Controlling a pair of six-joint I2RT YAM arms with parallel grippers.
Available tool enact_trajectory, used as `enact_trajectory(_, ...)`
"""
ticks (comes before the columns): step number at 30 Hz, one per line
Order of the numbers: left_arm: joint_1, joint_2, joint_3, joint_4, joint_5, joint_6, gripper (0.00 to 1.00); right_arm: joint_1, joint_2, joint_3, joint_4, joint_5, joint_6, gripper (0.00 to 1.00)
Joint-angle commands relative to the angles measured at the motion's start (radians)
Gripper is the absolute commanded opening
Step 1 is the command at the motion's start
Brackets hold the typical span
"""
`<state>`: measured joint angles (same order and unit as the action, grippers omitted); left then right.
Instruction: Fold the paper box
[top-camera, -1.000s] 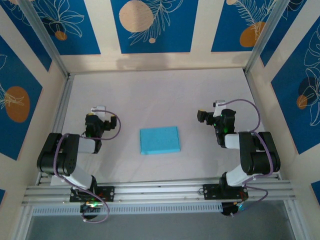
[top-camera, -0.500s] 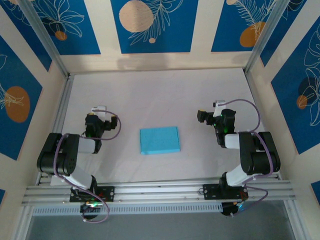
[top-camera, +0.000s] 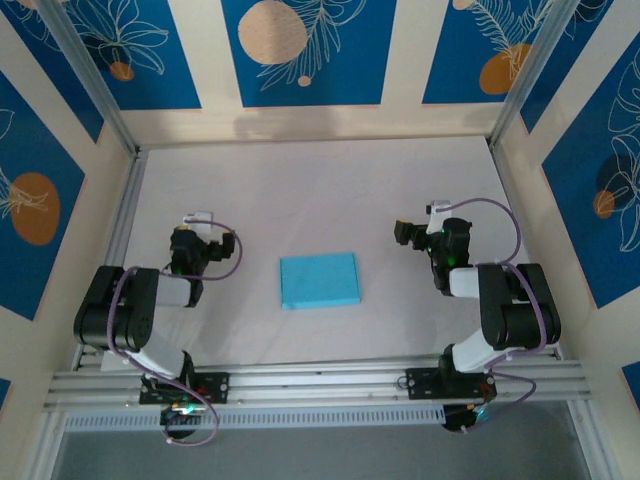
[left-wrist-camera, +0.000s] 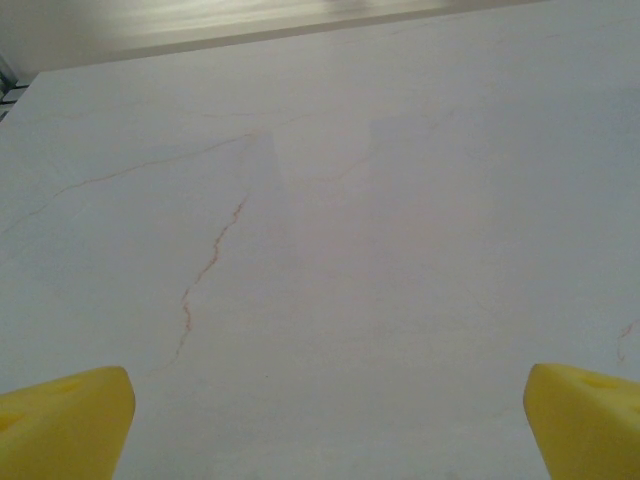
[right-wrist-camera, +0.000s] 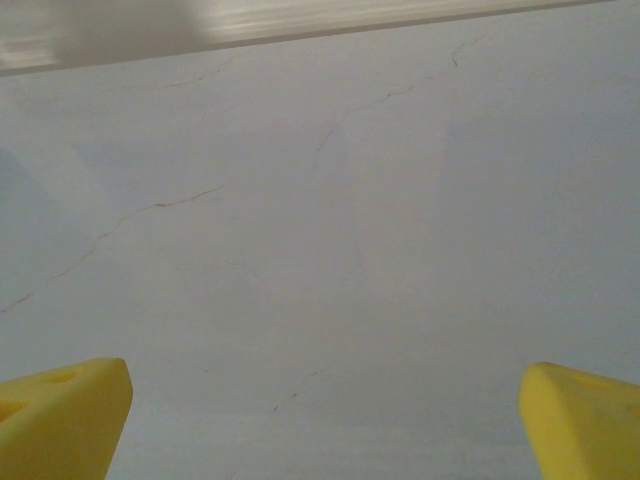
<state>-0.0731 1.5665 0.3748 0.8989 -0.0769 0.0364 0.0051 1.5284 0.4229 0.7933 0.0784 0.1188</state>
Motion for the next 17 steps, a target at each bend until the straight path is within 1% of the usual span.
enact_trajectory(1,0.003,-0.006,0.006,0.024,0.028,0.017,1.0,-0.005,-0.002,-0.007,0.015,0.008,-0.022,0.99)
enact_trajectory(10,0.003,-0.007,0.005,0.025,0.037,0.021,1.0,-0.005,-0.002,-0.006,0.015,0.008,-0.022,0.99)
enact_trajectory(13,0.004,-0.001,0.018,0.001,0.048,0.019,1.0,-0.007,-0.001,-0.005,0.015,0.006,-0.022,0.99)
enact_trajectory(17,0.005,-0.006,0.0,0.033,0.046,0.02,1.0,-0.007,-0.002,-0.005,0.014,0.006,-0.022,0.99)
